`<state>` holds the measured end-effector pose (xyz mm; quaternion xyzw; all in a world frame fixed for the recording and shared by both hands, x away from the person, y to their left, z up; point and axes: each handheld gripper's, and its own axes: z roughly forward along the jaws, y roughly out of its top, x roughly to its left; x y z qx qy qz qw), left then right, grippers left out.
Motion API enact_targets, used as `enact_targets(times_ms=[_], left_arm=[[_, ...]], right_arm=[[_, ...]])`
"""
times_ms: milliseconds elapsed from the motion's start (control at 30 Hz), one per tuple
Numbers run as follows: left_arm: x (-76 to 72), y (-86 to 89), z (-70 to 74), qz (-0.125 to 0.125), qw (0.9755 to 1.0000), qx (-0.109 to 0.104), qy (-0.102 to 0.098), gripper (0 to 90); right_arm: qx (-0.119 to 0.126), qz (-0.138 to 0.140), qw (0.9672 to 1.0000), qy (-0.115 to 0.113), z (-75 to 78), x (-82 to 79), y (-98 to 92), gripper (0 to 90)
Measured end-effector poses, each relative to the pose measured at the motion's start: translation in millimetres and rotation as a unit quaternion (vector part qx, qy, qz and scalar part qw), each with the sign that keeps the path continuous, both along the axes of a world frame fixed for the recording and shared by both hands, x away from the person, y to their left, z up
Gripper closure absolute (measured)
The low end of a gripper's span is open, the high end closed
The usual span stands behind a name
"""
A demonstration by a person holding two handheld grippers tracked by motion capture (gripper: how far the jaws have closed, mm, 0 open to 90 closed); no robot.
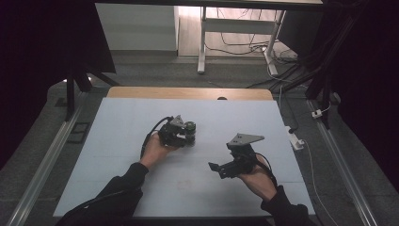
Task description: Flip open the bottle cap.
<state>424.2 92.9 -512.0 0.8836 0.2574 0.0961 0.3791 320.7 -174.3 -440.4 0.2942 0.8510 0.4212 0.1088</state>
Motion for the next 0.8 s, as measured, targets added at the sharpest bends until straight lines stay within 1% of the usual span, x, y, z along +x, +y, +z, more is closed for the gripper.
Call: enact_targets(times_ms=[100, 167, 200, 300, 467, 600, 800], left_arm=[[0.0, 0.0, 0.1, 0.0, 1.0, 0.001, 0.0, 53.8], [0.0, -0.1, 0.2, 0.0, 1.0, 0.001, 0.0, 53.8], [0.0, -0.2, 0.2, 0.0, 1.0, 0.001, 0.0, 53.8], [0.1, -0.2, 0.2, 0.0, 1.0, 0.001, 0.001, 53.8], [0.1, -0.3, 0.3, -0.001, 1.0, 0.002, 0.001, 53.8], [0.1, -0.3, 0.4, -0.001, 1.0, 0.003, 0.001, 53.8], [0.2, -0.5, 0.7, -0.001, 1.0, 0.005, 0.0, 53.8]], right_arm=[[-0.004, 0.001, 1.0, -0.007, -0.3, 5.3, 8.3, 0.0], [-0.005, 0.003, 1.0, -0.002, -0.8, 11.9, 15.2, 0.0], [-0.005, 0.003, 1.0, -0.002, -0.8, 11.9, 15.2, 0.0], [-0.011, 0.003, 0.9999, -0.002, -1.3, 18.3, 21.1, 0.0], [-0.013, 0.005, 0.9999, 0.0, -2.3, 28.7, 30.2, 0.0], [-0.019, 0.006, 0.9998, -0.004, -4.1, 35.5, 36.9, 0.0], [-0.028, -0.002, 0.9996, -0.009, -7.2, 44.7, 44.3, 0.0]])
